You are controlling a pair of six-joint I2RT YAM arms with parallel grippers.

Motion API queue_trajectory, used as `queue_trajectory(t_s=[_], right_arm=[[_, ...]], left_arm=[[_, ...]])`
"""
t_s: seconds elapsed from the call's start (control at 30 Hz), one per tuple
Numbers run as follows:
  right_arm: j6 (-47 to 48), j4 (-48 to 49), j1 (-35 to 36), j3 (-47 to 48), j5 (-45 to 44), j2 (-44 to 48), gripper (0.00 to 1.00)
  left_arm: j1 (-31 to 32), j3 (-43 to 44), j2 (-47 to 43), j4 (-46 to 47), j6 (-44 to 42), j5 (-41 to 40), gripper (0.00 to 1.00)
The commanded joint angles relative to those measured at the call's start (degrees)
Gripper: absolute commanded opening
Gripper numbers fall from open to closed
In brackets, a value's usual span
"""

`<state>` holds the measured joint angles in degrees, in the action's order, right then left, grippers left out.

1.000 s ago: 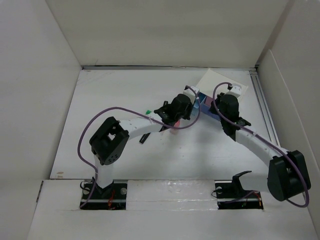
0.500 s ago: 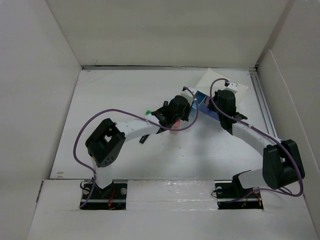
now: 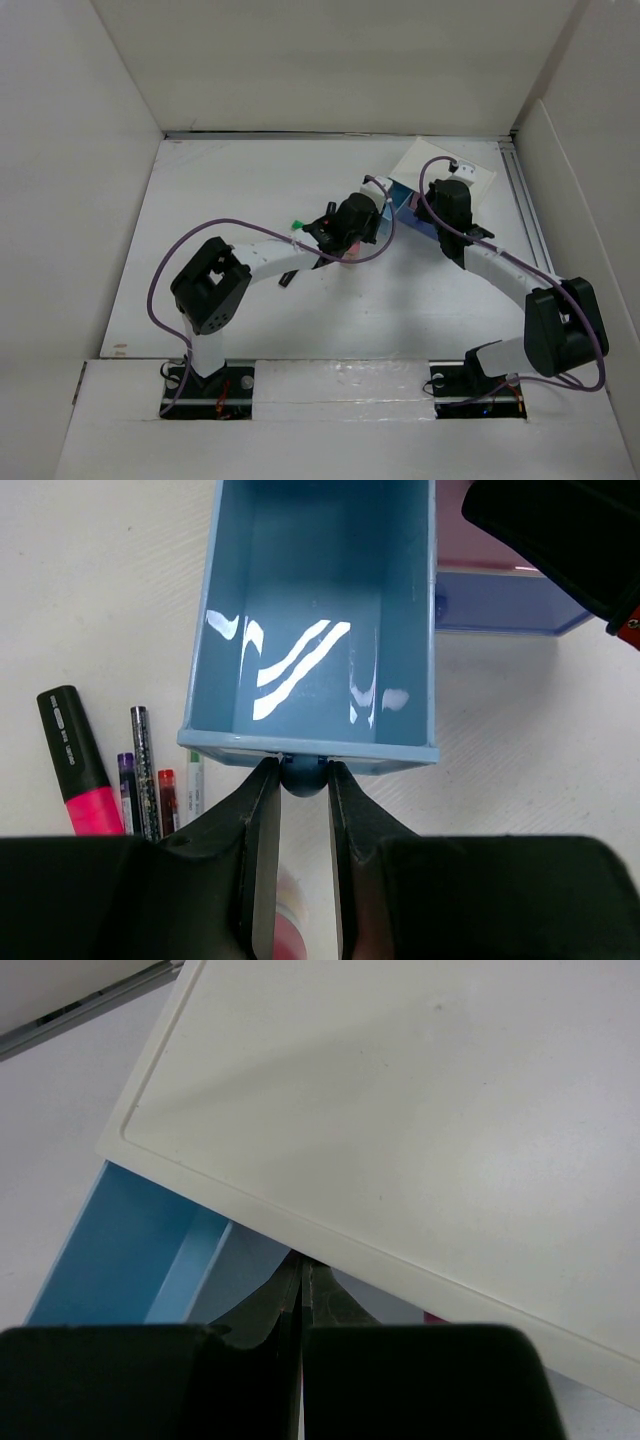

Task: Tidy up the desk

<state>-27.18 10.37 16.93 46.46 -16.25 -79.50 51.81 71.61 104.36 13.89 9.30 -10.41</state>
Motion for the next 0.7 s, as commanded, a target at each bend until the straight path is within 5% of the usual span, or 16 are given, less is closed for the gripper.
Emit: queue_trajectory(t_s=[0.0, 0.13, 0.27, 0.37, 0.67], right_arm=[[0.5, 4.3, -0.8, 2.7, -0.4, 1.2, 0.0], [0.4, 4.2, -0.8, 2.0, -0.5, 2.2, 0.0], [0.5, 3.9, -0.8, 2.2, -0.8, 2.4, 0.0], [0.5, 3.7, -0.8, 2.4, -0.6, 2.2, 0.0], [0.5, 2.3, -0.3, 2.6, -1.3, 4.0, 0.0]], left_arm=[[0.3, 1.1, -1.4, -0.3, 1.1, -2.6, 0.0], [0.3, 1.1, -2.3, 0.0, 1.4, -3.1, 0.06], [0.3, 0.6, -4.6, 0.6, 1.6, -2.4, 0.33], [0.3, 0.9, -6.4, 0.1, 1.6, -2.7, 0.43], [0.3, 0.5, -13.9, -1.8, 2.5, -5.6, 0.53]])
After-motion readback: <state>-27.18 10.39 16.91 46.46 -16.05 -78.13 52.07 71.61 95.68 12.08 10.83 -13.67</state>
